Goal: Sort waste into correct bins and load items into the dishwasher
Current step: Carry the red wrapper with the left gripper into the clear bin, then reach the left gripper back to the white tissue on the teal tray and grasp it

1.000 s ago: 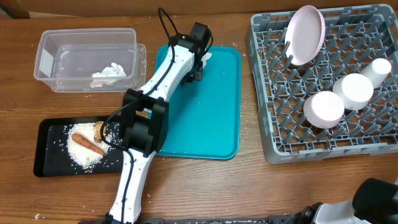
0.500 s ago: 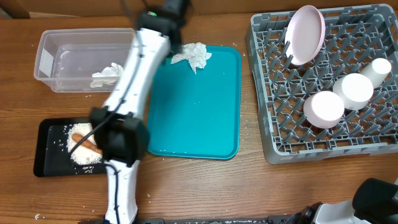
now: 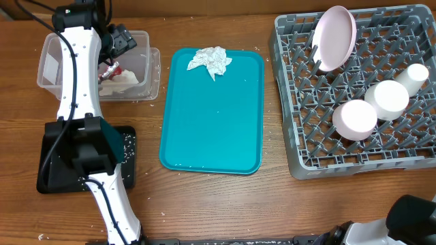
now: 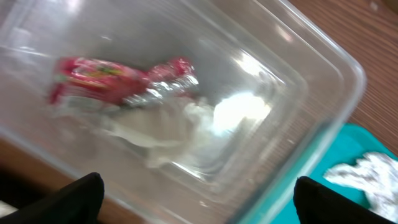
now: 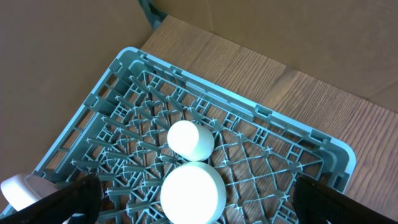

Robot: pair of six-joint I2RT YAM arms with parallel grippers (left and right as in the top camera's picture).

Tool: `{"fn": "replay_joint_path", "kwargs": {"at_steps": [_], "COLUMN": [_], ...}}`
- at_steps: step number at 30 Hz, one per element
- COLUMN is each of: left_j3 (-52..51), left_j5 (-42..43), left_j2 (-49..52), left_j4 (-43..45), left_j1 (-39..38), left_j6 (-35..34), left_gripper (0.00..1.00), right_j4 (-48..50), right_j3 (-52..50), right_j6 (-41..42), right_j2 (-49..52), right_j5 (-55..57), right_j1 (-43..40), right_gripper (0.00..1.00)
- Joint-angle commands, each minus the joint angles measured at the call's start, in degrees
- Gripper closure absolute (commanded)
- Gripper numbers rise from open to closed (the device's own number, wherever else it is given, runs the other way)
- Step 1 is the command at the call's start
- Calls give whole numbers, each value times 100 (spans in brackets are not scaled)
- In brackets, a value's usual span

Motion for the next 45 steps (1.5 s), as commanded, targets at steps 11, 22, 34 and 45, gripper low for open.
{"fn": "replay_joint_path", "kwargs": {"at_steps": [11, 22, 34, 45], "left_j3": [-15, -15, -15, 273], "left_j5": [957, -420, -516, -538], "left_j2": [96, 1110, 2006, 1628], "left_j4": [1027, 1770, 1895, 1554], "left_j1": [-1786, -2922, -2892, -2892], "left_j6": [1580, 2872, 2820, 2815], "left_gripper": [8, 0, 24, 96], "right_j4": [22, 22, 22, 22], "right_j3": [22, 22, 22, 22], "right_j6": [50, 50, 50, 50], "right_j2": [-26, -26, -26, -26], "right_j5": [13, 13, 13, 13], "right_j1": [4, 4, 4, 4], "right_gripper": [0, 0, 0, 0]}}
